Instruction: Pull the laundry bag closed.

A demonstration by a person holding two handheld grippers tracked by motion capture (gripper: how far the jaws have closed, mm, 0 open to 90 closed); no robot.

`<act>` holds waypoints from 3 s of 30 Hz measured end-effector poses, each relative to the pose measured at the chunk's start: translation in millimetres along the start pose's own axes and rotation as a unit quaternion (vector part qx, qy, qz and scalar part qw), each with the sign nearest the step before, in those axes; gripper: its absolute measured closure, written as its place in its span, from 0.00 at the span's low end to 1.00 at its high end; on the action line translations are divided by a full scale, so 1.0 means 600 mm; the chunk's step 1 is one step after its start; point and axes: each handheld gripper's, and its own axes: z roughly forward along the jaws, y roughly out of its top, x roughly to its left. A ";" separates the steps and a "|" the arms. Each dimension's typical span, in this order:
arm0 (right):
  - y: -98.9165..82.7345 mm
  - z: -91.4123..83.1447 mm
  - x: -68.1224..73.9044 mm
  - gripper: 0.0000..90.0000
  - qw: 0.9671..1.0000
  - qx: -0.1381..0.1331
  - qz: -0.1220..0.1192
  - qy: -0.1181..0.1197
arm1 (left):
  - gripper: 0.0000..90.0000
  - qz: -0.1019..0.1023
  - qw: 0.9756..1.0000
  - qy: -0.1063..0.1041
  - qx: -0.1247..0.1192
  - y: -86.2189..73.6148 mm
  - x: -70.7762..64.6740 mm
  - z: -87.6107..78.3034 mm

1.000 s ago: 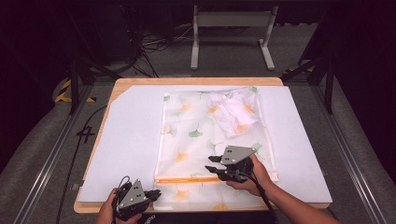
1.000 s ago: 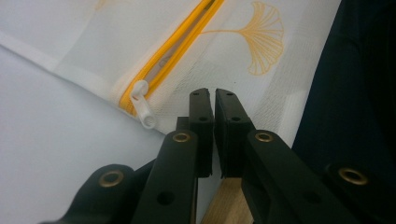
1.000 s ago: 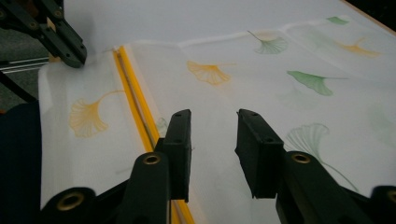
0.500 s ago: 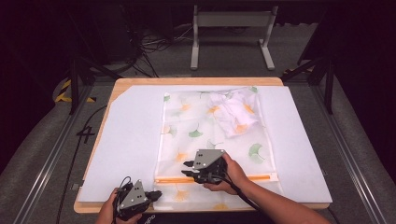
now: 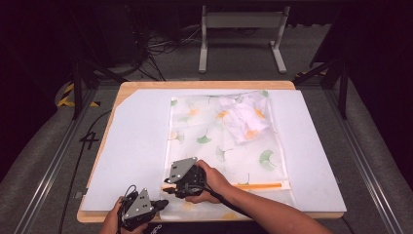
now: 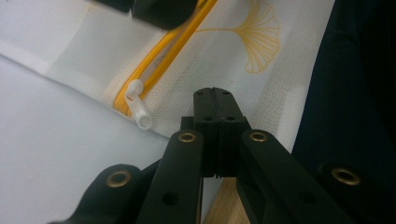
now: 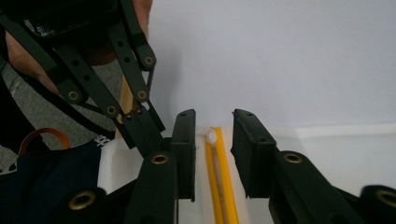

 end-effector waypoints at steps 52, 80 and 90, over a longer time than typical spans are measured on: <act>0.013 0.083 -0.012 0.76 0.997 0.066 -0.020 0.027 | 1.00 -0.011 1.000 -0.010 -0.003 -0.003 0.004 -0.001; -0.010 0.043 -0.033 0.93 0.999 0.008 0.032 0.028 | 1.00 -0.022 1.000 -0.016 -0.007 -0.004 0.005 0.000; -0.035 0.023 -0.031 0.93 0.999 0.015 0.040 0.024 | 1.00 -0.022 1.000 -0.015 -0.007 -0.004 0.006 -0.001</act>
